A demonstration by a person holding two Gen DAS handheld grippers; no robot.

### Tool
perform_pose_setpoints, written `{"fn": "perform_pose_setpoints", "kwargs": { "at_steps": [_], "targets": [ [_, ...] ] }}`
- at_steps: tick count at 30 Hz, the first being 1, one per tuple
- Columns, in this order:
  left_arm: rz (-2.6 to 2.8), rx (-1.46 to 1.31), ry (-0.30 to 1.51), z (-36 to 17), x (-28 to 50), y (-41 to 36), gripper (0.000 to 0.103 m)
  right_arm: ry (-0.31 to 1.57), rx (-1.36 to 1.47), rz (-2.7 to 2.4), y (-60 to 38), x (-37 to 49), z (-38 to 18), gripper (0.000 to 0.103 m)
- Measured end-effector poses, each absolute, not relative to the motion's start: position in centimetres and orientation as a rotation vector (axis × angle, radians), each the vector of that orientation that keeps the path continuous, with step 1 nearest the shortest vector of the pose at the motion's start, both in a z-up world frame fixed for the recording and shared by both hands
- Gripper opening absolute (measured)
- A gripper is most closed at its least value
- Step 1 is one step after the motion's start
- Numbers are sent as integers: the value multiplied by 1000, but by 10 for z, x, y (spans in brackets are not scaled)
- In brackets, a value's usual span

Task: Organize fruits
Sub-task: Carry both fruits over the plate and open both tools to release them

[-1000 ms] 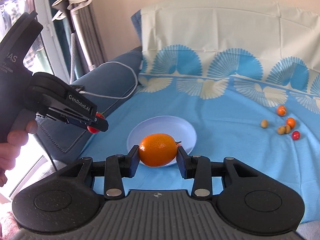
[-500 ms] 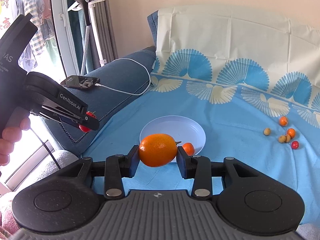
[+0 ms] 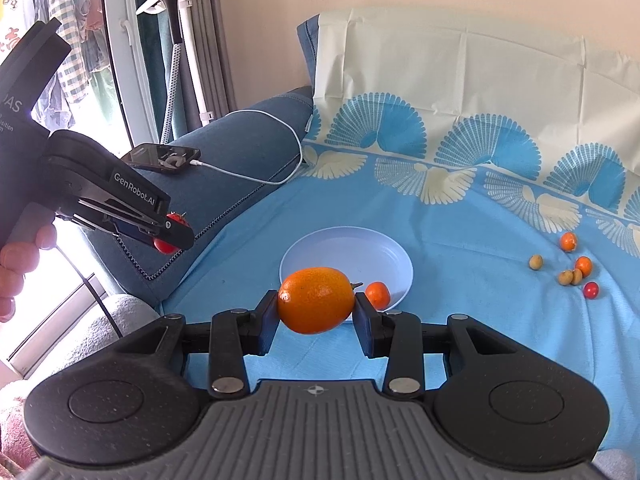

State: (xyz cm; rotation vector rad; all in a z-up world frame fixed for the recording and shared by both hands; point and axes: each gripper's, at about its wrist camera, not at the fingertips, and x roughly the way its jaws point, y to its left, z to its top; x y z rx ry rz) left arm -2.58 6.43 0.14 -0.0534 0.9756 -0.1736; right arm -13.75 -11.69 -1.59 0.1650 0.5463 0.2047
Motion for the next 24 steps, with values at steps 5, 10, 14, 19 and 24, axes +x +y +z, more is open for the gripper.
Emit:
{"fn": "perform_pose_setpoints", "kwargs": {
  "at_steps": [5,10,14,19,24],
  "targets": [
    [-169,-47,986,-3,-17,63,30,561,174,205,-118,-131,-20,41],
    [-163,-45,989,-8,0,57,30,578,195,197,-121,-119,-24,41],
    [-166,-43,982,-12,18,48,30,583,195,188,-122,-102,-27,41],
    [-188,-31,981,-24,46,32,30,598,193,172,-124,-74,-37,41],
    [-207,-12,997,-45,74,15,30,632,190,155,-124,-41,-54,41]
  ]
}}
